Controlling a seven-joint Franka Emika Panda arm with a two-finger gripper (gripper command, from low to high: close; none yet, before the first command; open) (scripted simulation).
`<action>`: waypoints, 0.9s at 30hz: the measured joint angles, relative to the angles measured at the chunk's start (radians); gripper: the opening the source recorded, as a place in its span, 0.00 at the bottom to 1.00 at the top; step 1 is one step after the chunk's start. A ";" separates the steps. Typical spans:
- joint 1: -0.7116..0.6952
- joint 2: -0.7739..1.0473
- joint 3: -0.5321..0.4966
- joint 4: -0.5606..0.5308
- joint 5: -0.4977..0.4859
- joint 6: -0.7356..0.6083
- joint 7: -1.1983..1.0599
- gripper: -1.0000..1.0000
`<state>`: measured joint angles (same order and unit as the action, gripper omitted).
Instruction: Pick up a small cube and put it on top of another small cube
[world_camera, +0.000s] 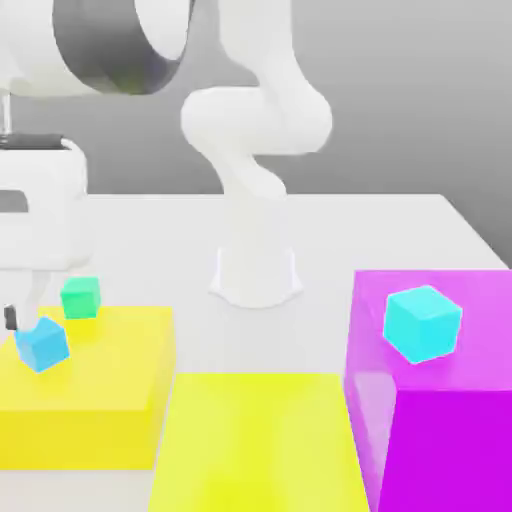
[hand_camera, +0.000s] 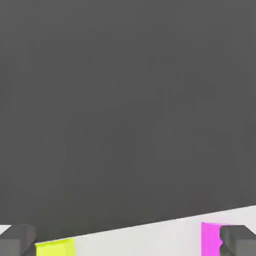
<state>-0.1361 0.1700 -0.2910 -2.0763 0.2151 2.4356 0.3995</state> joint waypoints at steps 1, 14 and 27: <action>-0.013 0.036 -0.002 0.008 0.008 0.005 -0.015 0.50; -0.181 0.492 0.034 0.115 0.087 0.152 -0.157 0.00; -0.207 0.369 -0.034 0.058 0.077 0.080 -0.164 0.00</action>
<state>-0.3435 0.5390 -0.3248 -2.0180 0.2923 2.5161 0.2358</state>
